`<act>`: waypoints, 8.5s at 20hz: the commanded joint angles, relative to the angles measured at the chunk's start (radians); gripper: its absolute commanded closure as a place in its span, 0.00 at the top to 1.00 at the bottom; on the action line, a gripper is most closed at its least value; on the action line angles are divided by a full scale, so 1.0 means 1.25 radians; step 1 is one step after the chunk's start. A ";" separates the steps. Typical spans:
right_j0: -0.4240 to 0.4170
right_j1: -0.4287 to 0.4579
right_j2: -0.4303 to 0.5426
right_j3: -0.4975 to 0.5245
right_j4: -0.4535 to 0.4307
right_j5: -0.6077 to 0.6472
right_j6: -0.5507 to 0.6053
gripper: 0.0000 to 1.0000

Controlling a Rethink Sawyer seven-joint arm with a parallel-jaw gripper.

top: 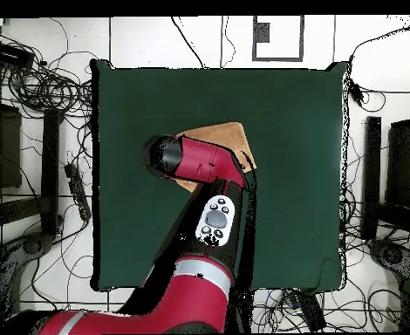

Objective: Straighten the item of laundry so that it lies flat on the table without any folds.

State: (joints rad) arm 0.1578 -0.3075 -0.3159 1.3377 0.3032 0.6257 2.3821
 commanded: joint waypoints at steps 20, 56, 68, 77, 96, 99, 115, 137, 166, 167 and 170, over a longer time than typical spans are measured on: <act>0.070 -0.078 -0.001 0.184 0.011 0.152 0.154 1.00; 0.015 0.010 0.091 0.190 0.008 -0.143 0.089 1.00; 0.011 0.035 0.103 0.167 -0.005 -0.140 0.072 1.00; 0.030 0.039 0.088 0.159 -0.005 -0.091 0.088 0.00; 0.065 0.044 0.011 -0.007 -0.052 0.255 0.095 0.00; 0.062 0.040 0.011 -0.015 -0.060 0.271 0.095 0.00; 0.070 0.065 -0.025 -0.088 -0.075 0.404 0.122 0.00; 0.086 0.232 -0.073 -0.361 -0.044 0.557 0.230 0.00; 0.031 -0.037 0.129 0.067 -0.029 -0.050 0.105 0.00; 0.032 -0.037 0.126 0.062 -0.031 -0.035 0.105 0.00; 0.044 -0.034 0.101 0.040 -0.047 0.023 0.102 0.00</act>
State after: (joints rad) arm 0.1919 -0.3428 -0.2970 1.3053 0.2345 0.5671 2.4146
